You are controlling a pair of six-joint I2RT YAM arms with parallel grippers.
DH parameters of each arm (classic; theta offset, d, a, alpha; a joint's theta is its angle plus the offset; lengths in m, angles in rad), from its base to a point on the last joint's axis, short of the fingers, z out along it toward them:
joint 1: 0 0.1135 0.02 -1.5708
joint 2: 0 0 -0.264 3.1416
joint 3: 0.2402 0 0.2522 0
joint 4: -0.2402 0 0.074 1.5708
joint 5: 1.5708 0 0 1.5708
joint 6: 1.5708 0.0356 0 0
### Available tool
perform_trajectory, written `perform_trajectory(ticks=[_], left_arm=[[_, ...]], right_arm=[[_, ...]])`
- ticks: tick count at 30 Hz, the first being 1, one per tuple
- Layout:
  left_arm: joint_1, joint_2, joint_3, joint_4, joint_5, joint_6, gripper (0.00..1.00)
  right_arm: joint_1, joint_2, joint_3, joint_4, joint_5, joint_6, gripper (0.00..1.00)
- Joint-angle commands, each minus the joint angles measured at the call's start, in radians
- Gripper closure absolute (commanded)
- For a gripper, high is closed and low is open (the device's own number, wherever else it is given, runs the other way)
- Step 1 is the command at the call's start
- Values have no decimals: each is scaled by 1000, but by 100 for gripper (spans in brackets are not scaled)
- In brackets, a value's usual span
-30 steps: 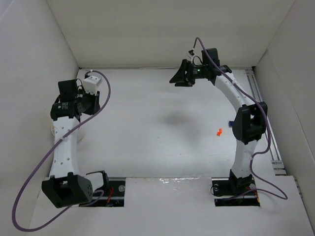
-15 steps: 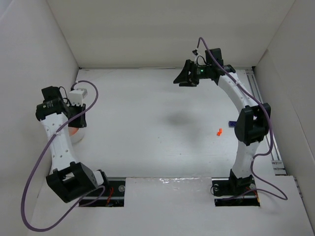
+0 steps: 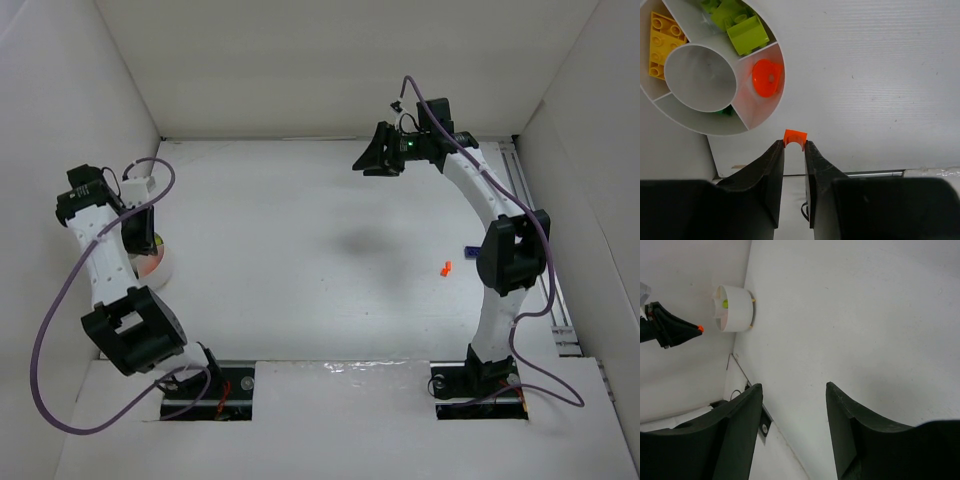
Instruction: Sort the legos into containers by color
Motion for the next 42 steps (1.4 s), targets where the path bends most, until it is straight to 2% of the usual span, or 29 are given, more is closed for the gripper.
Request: perform_trajectory(ticks=[1, 15, 35, 42], left_arm=[[2, 28, 59, -24, -21, -48, 100], [2, 138, 103, -24, -74, -103, 100], [2, 166, 53, 37, -162, -131, 99], [2, 175, 43, 37, -171, -140, 96]], right_arm=[[2, -16, 45, 6, -26, -8, 42], [-26, -7, 64, -3, -35, -8, 42], [-26, 11, 83, -21, -35, -8, 42], [-35, 22, 94, -21, -35, -8, 42]])
